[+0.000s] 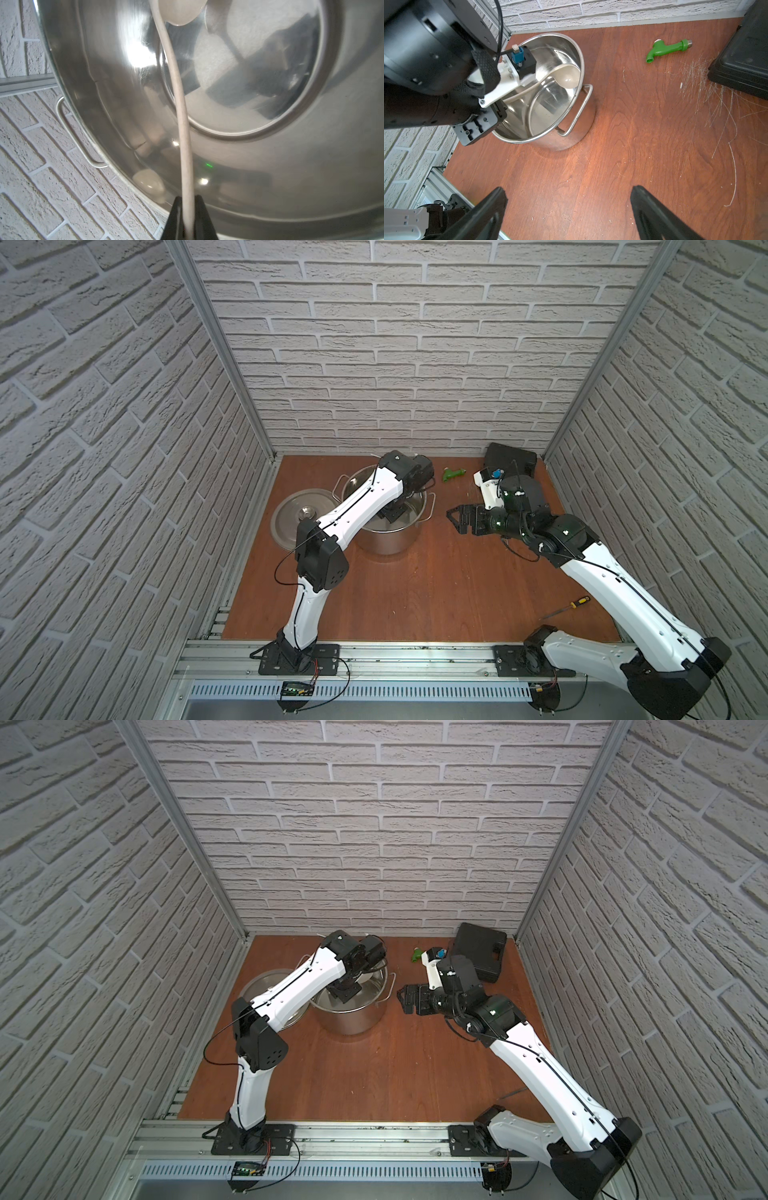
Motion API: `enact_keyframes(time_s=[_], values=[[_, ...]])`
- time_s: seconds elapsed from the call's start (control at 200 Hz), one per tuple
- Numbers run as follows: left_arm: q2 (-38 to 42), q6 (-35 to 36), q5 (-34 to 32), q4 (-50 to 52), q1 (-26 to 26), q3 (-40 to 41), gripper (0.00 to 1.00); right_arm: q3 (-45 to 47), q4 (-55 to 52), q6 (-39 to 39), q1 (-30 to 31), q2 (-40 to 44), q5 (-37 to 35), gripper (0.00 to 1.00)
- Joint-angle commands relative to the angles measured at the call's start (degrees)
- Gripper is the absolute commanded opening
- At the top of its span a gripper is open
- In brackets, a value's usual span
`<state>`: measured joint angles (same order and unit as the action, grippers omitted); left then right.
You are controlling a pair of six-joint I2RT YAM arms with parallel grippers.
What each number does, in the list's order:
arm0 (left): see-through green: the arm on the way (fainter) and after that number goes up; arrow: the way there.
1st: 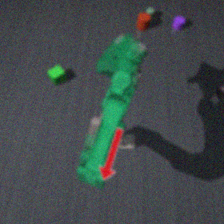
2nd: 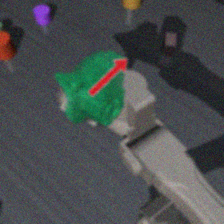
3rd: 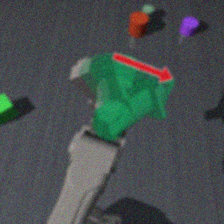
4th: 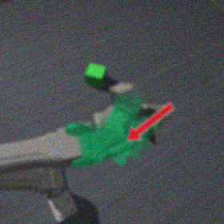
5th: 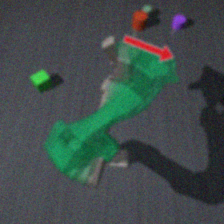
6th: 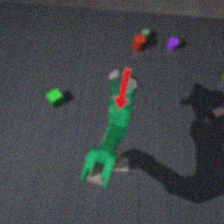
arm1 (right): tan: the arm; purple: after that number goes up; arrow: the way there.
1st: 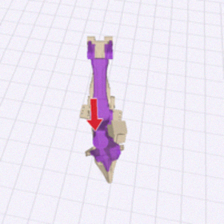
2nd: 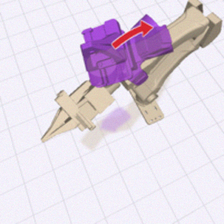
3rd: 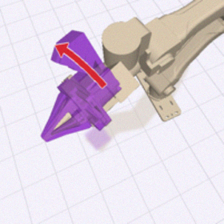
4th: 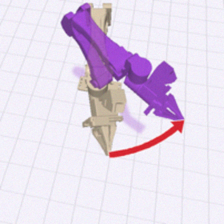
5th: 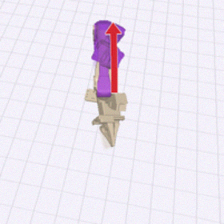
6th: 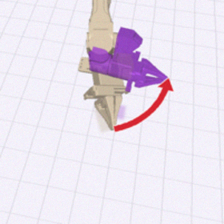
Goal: Stir the soup with a spoon
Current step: Stir the soup in the pan with a stick.
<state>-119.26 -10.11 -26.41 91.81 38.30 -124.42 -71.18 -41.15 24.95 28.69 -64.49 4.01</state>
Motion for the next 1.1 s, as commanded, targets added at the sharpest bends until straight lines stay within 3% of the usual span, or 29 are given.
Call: enact_keyframes(time_s=[0.0, 0.305, 0.47, 0.75, 1.095], values=[[1.08, 0.05, 1.01, 0.65, 1.31, 0.25, 0.0, 0.93, 0.93, 0.18, 0.57, 0.9, -0.93, 0.97], [11.39, -1.05, 0.91, 1.18, 1.75, 13.78, 0.0, 1.15, 3.53, 1.41, 0.55, -0.84, 0.03, 0.96], [13.77, -1.43, -0.69, 1.22, -1.03, 17.89, 0.0, 0.86, 4.5, 1.59, 0.54, -1.99, 0.47, 0.96], [8.96, 0.36, -3.12, 1.48, -6.26, 10.8, 0.0, 0.91, 4.28, 0.54, 0.5, -3.01, 1.17, 0.96], [-0.15, 2.03, -0.82, -0.7, -2.43, -0.13, 0.0, 0.6, 2.47, -0.33, 0.58, -1.45, -0.31, 0.96]])
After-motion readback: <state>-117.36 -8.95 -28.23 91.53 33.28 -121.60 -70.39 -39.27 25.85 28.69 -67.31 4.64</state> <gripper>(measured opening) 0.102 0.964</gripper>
